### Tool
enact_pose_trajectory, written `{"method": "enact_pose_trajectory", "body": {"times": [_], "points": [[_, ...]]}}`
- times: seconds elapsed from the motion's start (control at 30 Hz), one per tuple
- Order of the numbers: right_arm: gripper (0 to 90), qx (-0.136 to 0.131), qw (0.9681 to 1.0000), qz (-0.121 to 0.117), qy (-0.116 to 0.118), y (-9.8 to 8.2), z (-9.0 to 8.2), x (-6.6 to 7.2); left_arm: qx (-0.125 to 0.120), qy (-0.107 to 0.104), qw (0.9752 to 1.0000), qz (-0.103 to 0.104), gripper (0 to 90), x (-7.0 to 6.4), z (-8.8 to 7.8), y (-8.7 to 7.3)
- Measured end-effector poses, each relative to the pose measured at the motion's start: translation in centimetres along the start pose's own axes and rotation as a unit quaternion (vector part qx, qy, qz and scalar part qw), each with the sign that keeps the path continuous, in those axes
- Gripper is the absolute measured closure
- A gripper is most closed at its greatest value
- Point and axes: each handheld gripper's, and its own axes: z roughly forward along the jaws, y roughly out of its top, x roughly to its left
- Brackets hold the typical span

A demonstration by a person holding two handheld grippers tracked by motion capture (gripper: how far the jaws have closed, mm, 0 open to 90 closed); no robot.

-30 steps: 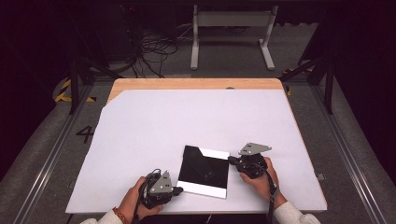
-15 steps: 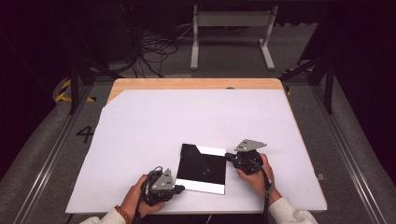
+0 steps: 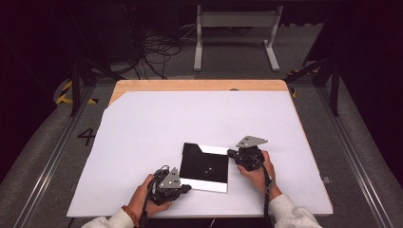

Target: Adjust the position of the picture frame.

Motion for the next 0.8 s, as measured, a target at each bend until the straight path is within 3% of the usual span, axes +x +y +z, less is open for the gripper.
{"method": "enact_pose_trajectory", "body": {"times": [0.5,0.8], "points": [[90.0,-0.001,1.0,0.002,-0.006,0.9,1.0,-0.7,-0.003,0.01,0.9999,0.006,90.0,0.2,1.3,1.4],[90.0,0.0,1.0,-0.008,-0.004,0.6,0.6,-0.5,-0.004,0.014,0.9999,0.007,90.0,0.1,1.4,1.5]]}}
